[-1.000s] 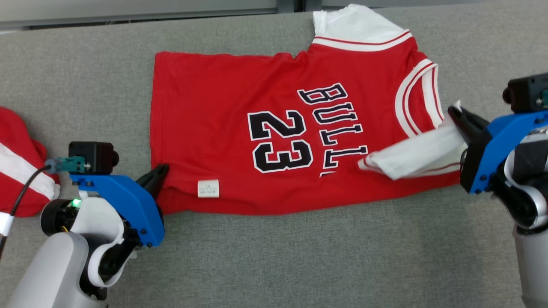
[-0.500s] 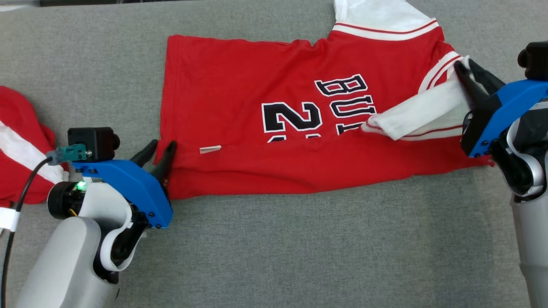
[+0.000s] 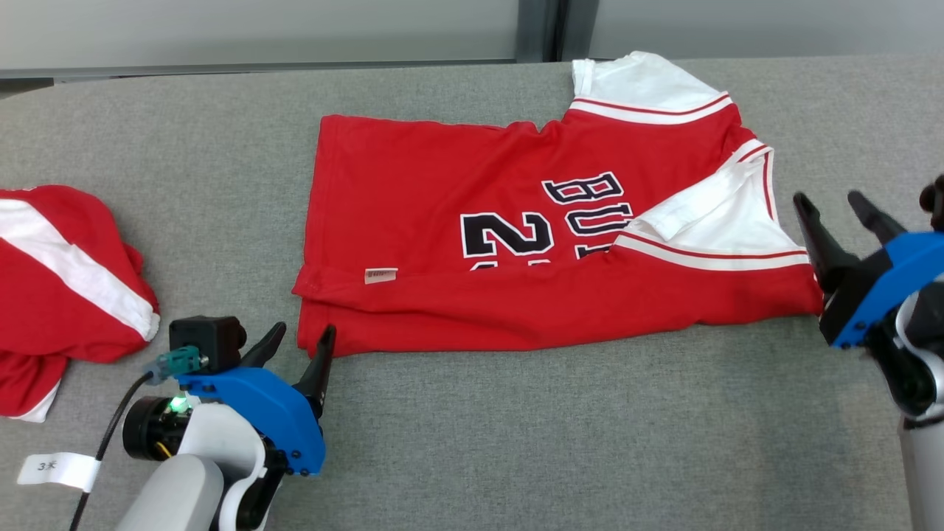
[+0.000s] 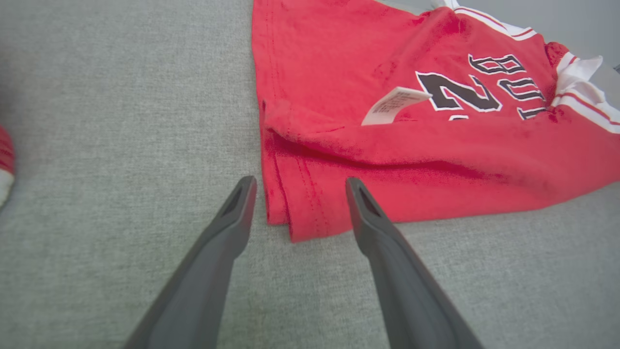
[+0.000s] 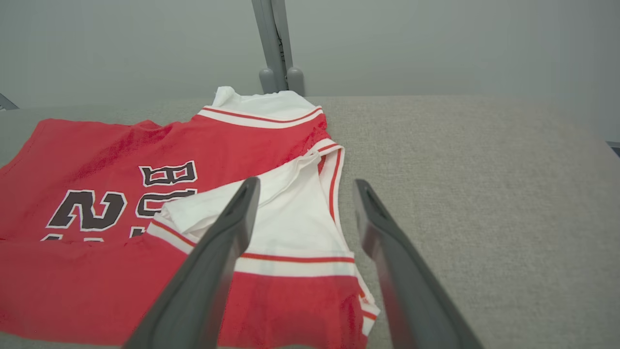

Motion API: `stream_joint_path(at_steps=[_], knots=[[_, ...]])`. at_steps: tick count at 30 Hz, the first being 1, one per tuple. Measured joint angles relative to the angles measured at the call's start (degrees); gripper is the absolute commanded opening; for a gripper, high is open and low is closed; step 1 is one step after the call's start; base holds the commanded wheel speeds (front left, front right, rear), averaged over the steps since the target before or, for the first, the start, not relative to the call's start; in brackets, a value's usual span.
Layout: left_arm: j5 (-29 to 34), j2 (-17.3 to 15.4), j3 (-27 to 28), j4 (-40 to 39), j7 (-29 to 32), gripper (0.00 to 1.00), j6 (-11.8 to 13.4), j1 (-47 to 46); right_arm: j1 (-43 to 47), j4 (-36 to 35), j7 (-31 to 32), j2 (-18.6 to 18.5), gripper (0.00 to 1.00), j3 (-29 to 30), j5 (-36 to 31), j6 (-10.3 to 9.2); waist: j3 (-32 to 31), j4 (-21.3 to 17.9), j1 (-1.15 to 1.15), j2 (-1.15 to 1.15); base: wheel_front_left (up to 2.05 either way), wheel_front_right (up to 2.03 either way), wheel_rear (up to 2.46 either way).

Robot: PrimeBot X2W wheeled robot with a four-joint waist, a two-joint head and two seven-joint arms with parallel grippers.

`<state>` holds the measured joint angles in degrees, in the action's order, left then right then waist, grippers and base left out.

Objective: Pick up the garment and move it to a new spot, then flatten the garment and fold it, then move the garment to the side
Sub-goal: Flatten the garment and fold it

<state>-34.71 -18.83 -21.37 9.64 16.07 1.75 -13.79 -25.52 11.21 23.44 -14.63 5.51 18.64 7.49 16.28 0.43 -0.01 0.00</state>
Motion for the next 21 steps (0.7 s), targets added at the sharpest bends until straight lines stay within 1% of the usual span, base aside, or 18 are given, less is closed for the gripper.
stream_joint_path(at_steps=[3, 6, 9, 11, 15, 20, 21], knots=[[1.25, 0.89, -0.65, 2.55, -1.26, 1.00, 1.02, 0.10, 2.73, 0.55, -0.09, 1.46, 1.00, 2.36, -1.71, 0.00, -0.30, -0.33, 0.00, 0.00, 0.00, 0.00, 0.00], [3.75, 1.09, -1.24, 5.53, -2.99, 1.00, 2.94, -0.70, 3.55, 1.97, -1.26, 3.35, 1.00, 4.63, -3.41, 0.00, 0.29, -0.83, 0.00, 0.00, 0.00, 0.00, 0.00], [4.39, 1.66, -1.60, 8.28, -3.05, 1.00, 3.49, -2.40, 3.48, 4.53, -2.27, 5.21, 1.00, 6.50, -4.93, 0.00, 1.24, -1.19, 0.00, 0.00, 0.00, 0.00, 0.00], [4.39, 1.97, -1.66, 9.39, -3.05, 0.00, 3.50, -3.41, 3.13, 6.30, -2.90, 6.32, 1.00, 7.67, -5.97, 0.00, 1.98, -1.45, 0.00, 0.00, 0.00, 0.00, 0.00], [3.74, 2.61, -1.75, 10.46, -3.01, 0.00, 2.67, -4.83, 1.42, 10.22, -3.01, 7.80, 1.00, 9.36, -7.02, 0.00, 3.34, -1.62, 0.01, 0.00, 0.00, 0.00, 0.00], [3.34, 2.77, -1.76, 10.67, -3.94, 0.00, 2.14, -5.13, -0.47, 14.55, -2.48, 8.64, 1.00, 9.05, -7.69, 0.00, 4.40, -1.34, 0.00, 0.00, 0.00, 0.00, 0.00], [3.32, 2.79, -1.78, 10.78, -4.10, 0.00, 2.02, -5.13, -0.87, 15.23, -2.09, 8.61, 0.96, 8.62, -7.69, -0.01, 4.44, -1.25, 0.00, 0.00, 0.00, 0.00, 0.00]])
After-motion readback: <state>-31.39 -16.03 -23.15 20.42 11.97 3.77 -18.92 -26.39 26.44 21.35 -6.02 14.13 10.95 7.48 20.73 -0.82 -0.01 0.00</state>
